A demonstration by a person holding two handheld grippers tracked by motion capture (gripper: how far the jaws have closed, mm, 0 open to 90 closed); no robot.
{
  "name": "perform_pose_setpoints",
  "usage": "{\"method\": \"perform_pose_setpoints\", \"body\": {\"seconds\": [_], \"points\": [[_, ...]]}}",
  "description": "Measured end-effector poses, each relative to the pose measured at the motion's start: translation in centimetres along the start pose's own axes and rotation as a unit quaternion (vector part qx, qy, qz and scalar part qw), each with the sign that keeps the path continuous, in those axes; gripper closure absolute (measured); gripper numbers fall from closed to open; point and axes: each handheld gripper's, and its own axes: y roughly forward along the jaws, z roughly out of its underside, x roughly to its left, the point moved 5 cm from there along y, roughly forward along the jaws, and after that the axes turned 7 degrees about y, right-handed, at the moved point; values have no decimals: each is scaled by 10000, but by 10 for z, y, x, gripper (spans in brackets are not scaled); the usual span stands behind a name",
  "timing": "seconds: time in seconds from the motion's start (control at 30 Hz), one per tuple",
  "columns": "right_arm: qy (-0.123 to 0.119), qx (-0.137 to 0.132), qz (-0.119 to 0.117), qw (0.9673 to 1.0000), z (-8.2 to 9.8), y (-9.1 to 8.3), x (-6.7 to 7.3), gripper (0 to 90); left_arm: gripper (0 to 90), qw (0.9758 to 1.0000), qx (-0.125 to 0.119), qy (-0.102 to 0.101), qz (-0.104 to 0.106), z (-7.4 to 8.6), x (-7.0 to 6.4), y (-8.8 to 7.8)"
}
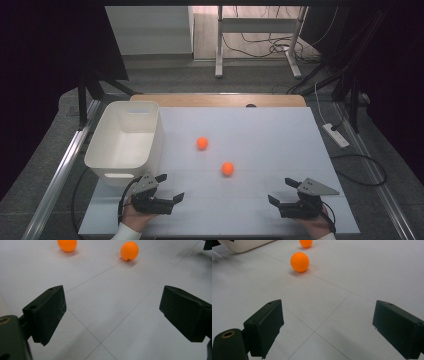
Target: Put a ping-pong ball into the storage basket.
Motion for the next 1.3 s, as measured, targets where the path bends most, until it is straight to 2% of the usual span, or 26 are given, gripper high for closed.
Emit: {"method": "perform_pose_setpoints", "body": {"seconds": [0.17, 0.2, 0.43, 0.57, 1.1, 1.3], "points": [[-55, 72, -88, 9999, 0, 3, 1, 98, 74, 9999, 19, -92, 96, 5, 0, 0], [-111, 83, -111, 9998, -1, 5, 1, 99, 74, 9999, 7, -109, 66, 5, 0, -1], [-105, 125, -169, 9997, -3, 10, 0, 102, 78, 9999, -45, -94, -42, 6, -2, -6], [-219, 52, -107, 9997, -3, 7, 6, 105, 85, 9997, -130, -164, -110, 4, -2, -9], [-98, 48, -67, 9999, -1, 3, 5, 105, 83, 9999, -120, -39, -7, -5, -10, -6], [-101, 56, -35, 9999, -1, 2, 6, 105, 82, 10000, -40, -7, -70, -11, -14, -6]]}}
